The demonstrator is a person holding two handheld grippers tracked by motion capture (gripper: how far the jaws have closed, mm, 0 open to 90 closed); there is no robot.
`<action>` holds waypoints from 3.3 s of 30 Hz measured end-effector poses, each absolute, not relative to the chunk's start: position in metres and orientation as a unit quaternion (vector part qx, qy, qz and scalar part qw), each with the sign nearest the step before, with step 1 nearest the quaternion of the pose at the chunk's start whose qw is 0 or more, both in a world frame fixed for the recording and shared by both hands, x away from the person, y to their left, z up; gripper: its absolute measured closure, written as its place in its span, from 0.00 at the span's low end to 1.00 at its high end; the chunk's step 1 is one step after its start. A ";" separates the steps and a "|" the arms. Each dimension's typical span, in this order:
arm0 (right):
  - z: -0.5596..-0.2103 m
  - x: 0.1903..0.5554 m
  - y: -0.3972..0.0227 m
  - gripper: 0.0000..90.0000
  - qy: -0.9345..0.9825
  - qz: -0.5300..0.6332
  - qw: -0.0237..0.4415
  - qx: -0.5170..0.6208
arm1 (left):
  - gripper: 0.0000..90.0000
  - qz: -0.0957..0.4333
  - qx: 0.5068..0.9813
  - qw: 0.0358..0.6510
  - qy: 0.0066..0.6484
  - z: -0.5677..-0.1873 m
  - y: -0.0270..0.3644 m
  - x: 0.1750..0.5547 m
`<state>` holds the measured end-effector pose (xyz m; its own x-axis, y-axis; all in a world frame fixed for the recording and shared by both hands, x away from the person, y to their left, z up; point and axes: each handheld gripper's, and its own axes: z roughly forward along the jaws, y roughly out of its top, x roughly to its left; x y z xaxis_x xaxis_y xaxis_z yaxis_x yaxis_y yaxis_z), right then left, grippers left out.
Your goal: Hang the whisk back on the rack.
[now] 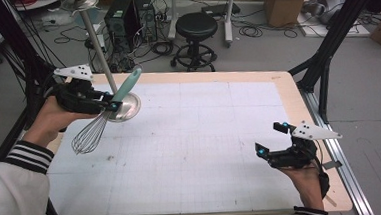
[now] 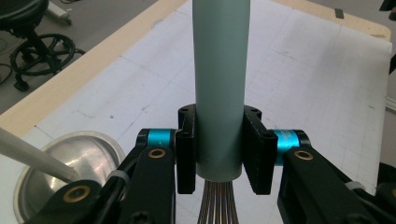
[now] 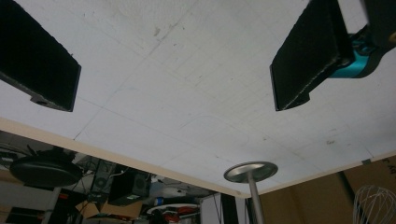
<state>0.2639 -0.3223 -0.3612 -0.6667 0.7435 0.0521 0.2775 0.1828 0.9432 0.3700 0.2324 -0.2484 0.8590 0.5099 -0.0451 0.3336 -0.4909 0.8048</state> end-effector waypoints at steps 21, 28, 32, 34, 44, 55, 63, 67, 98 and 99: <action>-0.361 0.263 -0.325 0.01 0.737 0.538 0.219 0.345 | 0.77 0.101 0.848 0.471 0.221 -0.223 0.274 0.378; -0.361 0.263 -0.325 0.01 0.738 0.537 0.219 0.346 | 0.77 0.122 0.835 0.484 0.232 -0.211 0.292 0.377; -0.361 0.262 -0.324 0.01 0.738 0.537 0.217 0.348 | 0.77 0.125 0.828 0.491 0.239 -0.208 0.301 0.376; -0.361 0.263 -0.324 0.01 0.739 0.536 0.219 0.346 | 0.77 0.130 0.827 0.490 0.243 -0.206 0.304 0.376; -0.362 0.264 -0.324 0.01 0.739 0.535 0.218 0.347 | 0.77 0.148 0.812 0.502 0.258 -0.196 0.315 0.378; -0.363 0.263 -0.326 0.01 0.739 0.534 0.218 0.348 | 0.77 0.175 0.789 0.516 0.283 -0.183 0.332 0.379; -0.365 0.264 -0.326 0.01 0.739 0.534 0.214 0.350 | 0.77 0.188 0.780 0.522 0.289 -0.174 0.339 0.382; -0.365 0.264 -0.326 0.01 0.739 0.534 0.215 0.351 | 0.77 0.194 0.779 0.519 0.295 -0.171 0.339 0.384; -0.367 0.263 -0.331 0.01 0.738 0.535 0.210 0.355 | 0.77 0.210 0.782 0.496 0.315 -0.178 0.329 0.402; -0.367 0.263 -0.331 0.01 0.738 0.535 0.210 0.355 | 0.77 0.210 0.782 0.496 0.314 -0.179 0.328 0.402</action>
